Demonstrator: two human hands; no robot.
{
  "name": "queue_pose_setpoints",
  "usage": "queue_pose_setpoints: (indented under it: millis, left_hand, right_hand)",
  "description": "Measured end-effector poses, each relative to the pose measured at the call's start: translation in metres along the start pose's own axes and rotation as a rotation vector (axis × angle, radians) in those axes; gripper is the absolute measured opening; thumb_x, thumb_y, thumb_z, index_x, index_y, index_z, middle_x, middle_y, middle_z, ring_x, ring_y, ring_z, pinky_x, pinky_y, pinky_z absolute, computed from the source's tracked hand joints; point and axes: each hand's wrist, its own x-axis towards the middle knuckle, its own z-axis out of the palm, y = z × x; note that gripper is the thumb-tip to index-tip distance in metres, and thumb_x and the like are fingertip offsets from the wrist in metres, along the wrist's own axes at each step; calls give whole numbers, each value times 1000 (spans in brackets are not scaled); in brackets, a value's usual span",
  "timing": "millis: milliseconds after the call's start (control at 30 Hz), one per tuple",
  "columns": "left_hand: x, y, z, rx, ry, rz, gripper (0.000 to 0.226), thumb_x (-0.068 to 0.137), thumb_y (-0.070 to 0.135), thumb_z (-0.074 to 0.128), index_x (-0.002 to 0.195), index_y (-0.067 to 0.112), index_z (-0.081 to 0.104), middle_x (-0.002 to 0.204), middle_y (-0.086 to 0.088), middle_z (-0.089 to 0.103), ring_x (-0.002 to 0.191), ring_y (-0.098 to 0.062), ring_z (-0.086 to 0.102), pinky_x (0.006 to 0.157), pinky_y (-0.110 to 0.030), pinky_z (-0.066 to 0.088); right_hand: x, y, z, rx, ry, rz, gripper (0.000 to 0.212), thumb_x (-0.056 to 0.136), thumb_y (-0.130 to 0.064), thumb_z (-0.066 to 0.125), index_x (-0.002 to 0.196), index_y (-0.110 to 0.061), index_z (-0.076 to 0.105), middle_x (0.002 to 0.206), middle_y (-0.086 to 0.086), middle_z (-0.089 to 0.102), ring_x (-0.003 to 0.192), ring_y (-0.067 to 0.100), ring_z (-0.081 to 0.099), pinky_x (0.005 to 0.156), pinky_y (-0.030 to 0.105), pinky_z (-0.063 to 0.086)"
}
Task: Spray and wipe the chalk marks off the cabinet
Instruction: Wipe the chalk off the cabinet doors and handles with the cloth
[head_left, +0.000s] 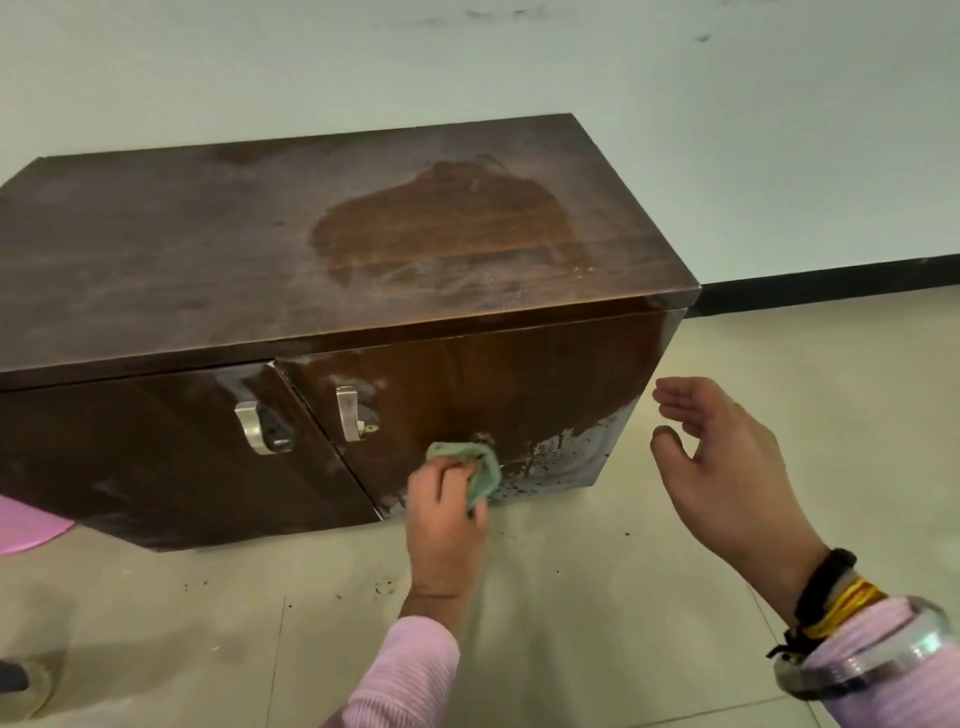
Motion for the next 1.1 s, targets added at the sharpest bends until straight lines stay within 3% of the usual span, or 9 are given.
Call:
queue_pose_setpoints:
  millis: [133, 267, 500, 567, 767, 900, 967, 1033, 1100]
  left_hand:
    - [34, 26, -5, 111, 67, 469, 13, 93, 6, 63, 100, 6, 74, 98, -14, 70, 82, -30, 58, 74, -35, 52]
    - [17, -18, -9, 254, 38, 498, 16, 86, 0, 66, 98, 7, 74, 99, -15, 70, 87, -33, 58, 78, -41, 51]
    - [34, -13, 15, 497, -512, 1137, 38, 88, 12, 41, 106, 14, 74, 106, -7, 71, 93, -24, 66, 81, -35, 53]
    - [53, 11, 11, 532, -560, 1310, 40, 90, 9, 39, 115, 10, 70, 111, -10, 70, 96, -26, 65, 86, -35, 53]
    - [85, 52, -28, 506, -237, 1185, 30, 100, 6, 42, 112, 8, 70, 111, -14, 69, 94, -32, 65, 78, -42, 54]
    - [55, 12, -12, 547, -436, 1168, 39, 98, 5, 36, 105, 9, 74, 108, -13, 71, 97, -33, 63, 80, -42, 57]
    - [52, 12, 13, 615, -561, 1272, 24, 89, 10, 56, 107, 10, 73, 108, -13, 72, 100, -32, 65, 84, -41, 57]
    - [56, 31, 36, 624, -675, 1406, 39, 74, 15, 79, 112, 9, 72, 111, -14, 71, 103, -31, 66, 90, -41, 55]
    - [65, 60, 43, 625, -656, 1449, 49, 72, 15, 83, 118, 8, 68, 114, -15, 68, 103, -32, 63, 88, -42, 54]
  right_hand:
    - [2, 3, 0, 15, 11, 2, 41, 93, -14, 57, 134, -18, 53, 129, -3, 63, 115, 12, 59, 98, 27, 46]
    - [3, 10, -1, 48, 22, 22, 41, 93, -14, 57, 133, -18, 53, 128, -4, 62, 115, 11, 59, 101, 31, 48]
    - [9, 26, 8, 91, 24, 82, 42, 94, -15, 56, 135, -19, 51, 129, -5, 60, 107, 3, 52, 94, 19, 41]
    - [10, 24, 9, 126, 26, 84, 42, 94, -14, 55, 136, -19, 50, 130, -5, 59, 106, 1, 50, 92, 17, 39]
    - [15, 32, 10, 177, 49, 106, 42, 94, -15, 54, 136, -19, 49, 130, -6, 59, 113, 6, 54, 90, 17, 39]
    - [15, 41, 8, 183, 41, 123, 42, 95, -15, 54, 136, -20, 48, 132, -5, 58, 116, 7, 54, 91, 17, 40]
    - [16, 44, 5, 191, 58, 132, 42, 94, -15, 53, 136, -18, 49, 131, -4, 58, 116, 8, 55, 90, 17, 39]
    - [18, 46, 0, 189, 65, 133, 42, 94, -14, 53, 135, -17, 49, 131, -3, 58, 115, 8, 55, 89, 15, 38]
    - [22, 48, -8, 201, 83, 137, 42, 94, -14, 52, 135, -17, 49, 130, -3, 59, 114, 7, 55, 88, 14, 37]
